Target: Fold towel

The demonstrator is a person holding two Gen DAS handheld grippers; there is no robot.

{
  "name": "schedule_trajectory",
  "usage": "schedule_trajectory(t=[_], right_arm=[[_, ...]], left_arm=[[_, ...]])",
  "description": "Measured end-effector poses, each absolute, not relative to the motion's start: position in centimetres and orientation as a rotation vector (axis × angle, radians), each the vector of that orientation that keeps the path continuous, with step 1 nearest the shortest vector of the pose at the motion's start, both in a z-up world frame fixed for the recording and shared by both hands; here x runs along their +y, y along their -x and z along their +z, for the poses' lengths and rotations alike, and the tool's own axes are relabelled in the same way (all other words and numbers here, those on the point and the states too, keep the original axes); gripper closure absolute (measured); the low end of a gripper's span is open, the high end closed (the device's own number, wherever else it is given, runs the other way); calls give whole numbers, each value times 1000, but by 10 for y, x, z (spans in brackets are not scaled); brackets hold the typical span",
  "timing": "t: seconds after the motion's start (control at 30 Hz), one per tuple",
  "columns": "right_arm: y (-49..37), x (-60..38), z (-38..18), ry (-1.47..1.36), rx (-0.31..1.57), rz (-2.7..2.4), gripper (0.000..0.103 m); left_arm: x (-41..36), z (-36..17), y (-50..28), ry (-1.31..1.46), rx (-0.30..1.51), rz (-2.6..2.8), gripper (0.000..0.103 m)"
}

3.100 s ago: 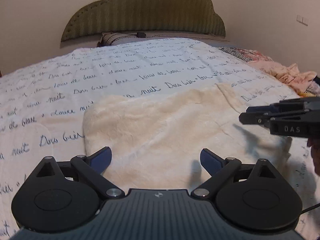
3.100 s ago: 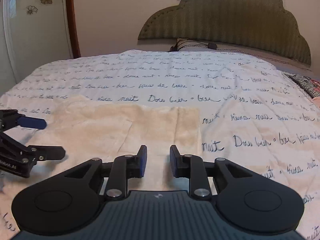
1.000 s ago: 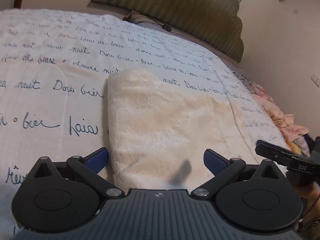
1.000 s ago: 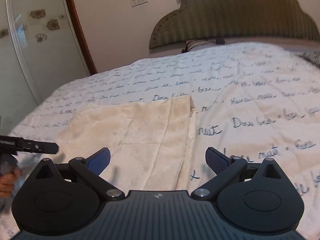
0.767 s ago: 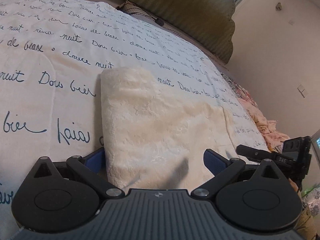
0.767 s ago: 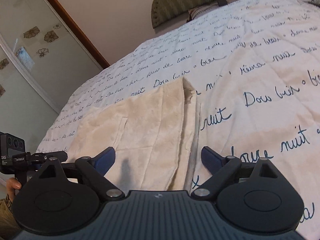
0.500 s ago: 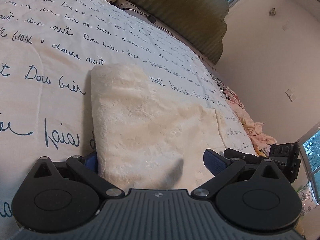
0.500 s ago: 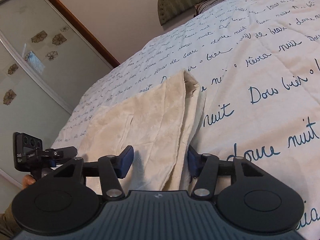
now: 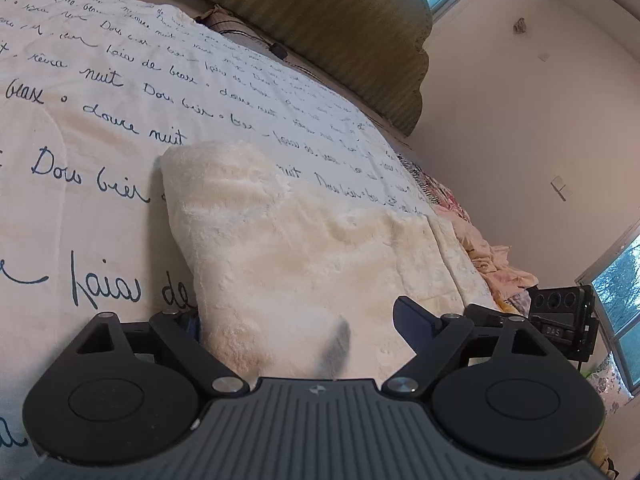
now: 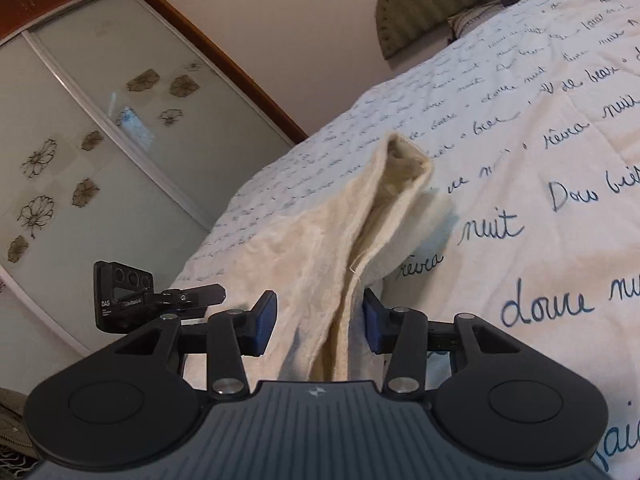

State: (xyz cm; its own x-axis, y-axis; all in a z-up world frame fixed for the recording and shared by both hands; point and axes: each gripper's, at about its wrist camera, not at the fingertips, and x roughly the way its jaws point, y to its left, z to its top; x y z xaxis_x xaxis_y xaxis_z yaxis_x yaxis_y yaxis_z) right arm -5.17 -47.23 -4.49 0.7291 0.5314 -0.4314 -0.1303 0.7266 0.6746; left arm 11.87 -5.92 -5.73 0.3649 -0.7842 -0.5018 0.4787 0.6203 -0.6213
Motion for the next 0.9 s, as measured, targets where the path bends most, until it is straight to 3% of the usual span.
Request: schedule_trajectory(t=[0.1, 0.13, 0.17, 0.2, 0.23, 0.37, 0.63, 0.9], right_arm=[[39, -471, -61, -689, 756, 321, 59], [37, -471, -64, -728, 744, 333, 60], [37, -467, -63, -729, 728, 334, 61], [38, -463, -59, -707, 714, 321, 71], [40, -459, -56, -691, 698, 308, 76], [44, -449, -47, -668, 667, 278, 82], [49, -428, -16, -639, 599, 274, 83], [26, -394, 13, -584, 542, 338, 83]], left_arm=[[-70, -60, -116, 332, 851, -823, 15], [-73, -58, -113, 300, 835, -811, 20], [-74, -56, -110, 266, 821, -790, 31], [-76, -55, -108, 229, 817, -764, 36], [-75, -54, -107, 199, 812, -745, 50], [-61, -49, -109, 253, 806, -750, 75], [-55, -25, -92, 243, 709, -768, 88], [-17, 13, -96, 223, 595, -716, 89]])
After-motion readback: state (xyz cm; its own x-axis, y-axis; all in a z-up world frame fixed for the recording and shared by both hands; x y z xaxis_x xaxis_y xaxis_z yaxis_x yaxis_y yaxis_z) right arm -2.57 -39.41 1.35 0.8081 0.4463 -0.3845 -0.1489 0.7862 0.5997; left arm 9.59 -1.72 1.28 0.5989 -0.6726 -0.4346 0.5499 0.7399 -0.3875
